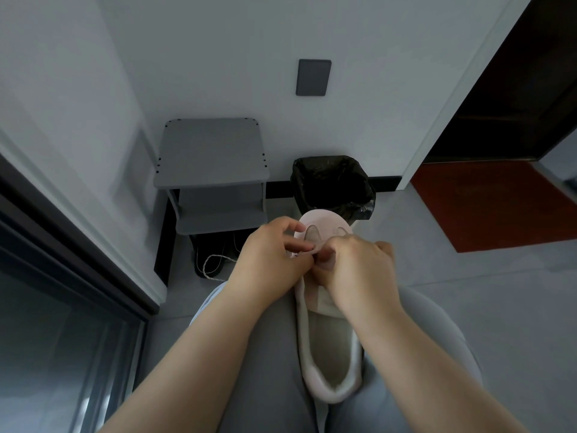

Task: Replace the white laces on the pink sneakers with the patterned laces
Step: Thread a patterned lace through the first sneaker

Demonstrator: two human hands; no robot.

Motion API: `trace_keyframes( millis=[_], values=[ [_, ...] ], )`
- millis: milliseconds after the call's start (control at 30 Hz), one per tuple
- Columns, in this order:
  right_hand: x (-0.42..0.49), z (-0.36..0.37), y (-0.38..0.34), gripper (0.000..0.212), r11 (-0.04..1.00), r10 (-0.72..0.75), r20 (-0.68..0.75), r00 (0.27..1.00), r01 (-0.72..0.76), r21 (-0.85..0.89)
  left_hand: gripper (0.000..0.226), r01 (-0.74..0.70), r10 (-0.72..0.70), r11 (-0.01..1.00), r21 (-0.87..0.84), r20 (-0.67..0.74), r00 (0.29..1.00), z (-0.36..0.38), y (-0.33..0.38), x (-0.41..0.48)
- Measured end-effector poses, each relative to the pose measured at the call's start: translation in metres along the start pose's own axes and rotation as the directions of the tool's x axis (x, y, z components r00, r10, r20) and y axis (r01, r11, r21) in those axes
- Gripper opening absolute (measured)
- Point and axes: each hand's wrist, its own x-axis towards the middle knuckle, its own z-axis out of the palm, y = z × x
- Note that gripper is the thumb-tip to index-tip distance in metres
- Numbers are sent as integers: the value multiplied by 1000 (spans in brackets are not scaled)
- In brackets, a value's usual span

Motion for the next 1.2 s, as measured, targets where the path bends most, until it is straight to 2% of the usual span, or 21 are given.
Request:
trace_keyframes(
  millis=[133, 233, 300, 400, 500, 567, 700, 833, 933, 1033, 1133, 1200],
  values=[
    [0, 8, -1, 14, 992, -37, -10, 999, 35, -122, 37, 10, -9, 999, -47, 26, 1000, -4, -6, -1],
    [1, 7, -7, 29, 983, -27, 5, 1000, 28, -180, 39, 25, -23, 998, -60, 46, 999, -5, -7, 1],
    [2, 10, -6, 31, 980, -26, -9, 1000, 24, -199, 38, 39, -35, 997, -69, 53, 998, -5, -7, 3],
    [0, 13, -7, 25, 981, 3, -14, 1000, -6, -195, 39, 54, -51, 997, -62, 47, 998, -3, -6, 4],
    [-4, 19, -8, 10, 983, 6, 35, 999, 0, -183, 43, 22, -22, 1000, 1, 1, 1000, -1, -4, 3],
    [-4, 22, -8, 6, 993, 15, -31, 999, -19, -120, 45, 24, -24, 1000, 9, -4, 1000, -3, -4, 2],
    [0, 22, -6, 22, 997, 49, -88, 995, -44, 59, 46, 4, -3, 999, -33, 27, 1000, -9, -5, 1],
    [-2, 16, -2, 15, 978, 39, -51, 998, -27, 209, 51, -29, 30, 997, -68, 10, 1000, -12, -3, -3],
    [-9, 7, 8, 15, 918, -29, -73, 997, 55, 393, 50, -82, 82, 995, -51, -8, 997, -13, -2, -5],
    [-25, -9, 17, 21, 847, -129, -7, 992, 114, 519, 46, -151, 150, 988, -23, -48, 988, -13, -3, -7],
    [-41, -29, 25, 21, 739, -193, 17, 981, 134, 660, 37, -352, 355, 935, 48, -62, 933, -11, -3, -10],
    [-48, -40, 28, 20, 693, -206, 22, 978, 130, 709, 19, -586, 592, 803, 108, -31, 805, -7, 0, -14]
  ],
)
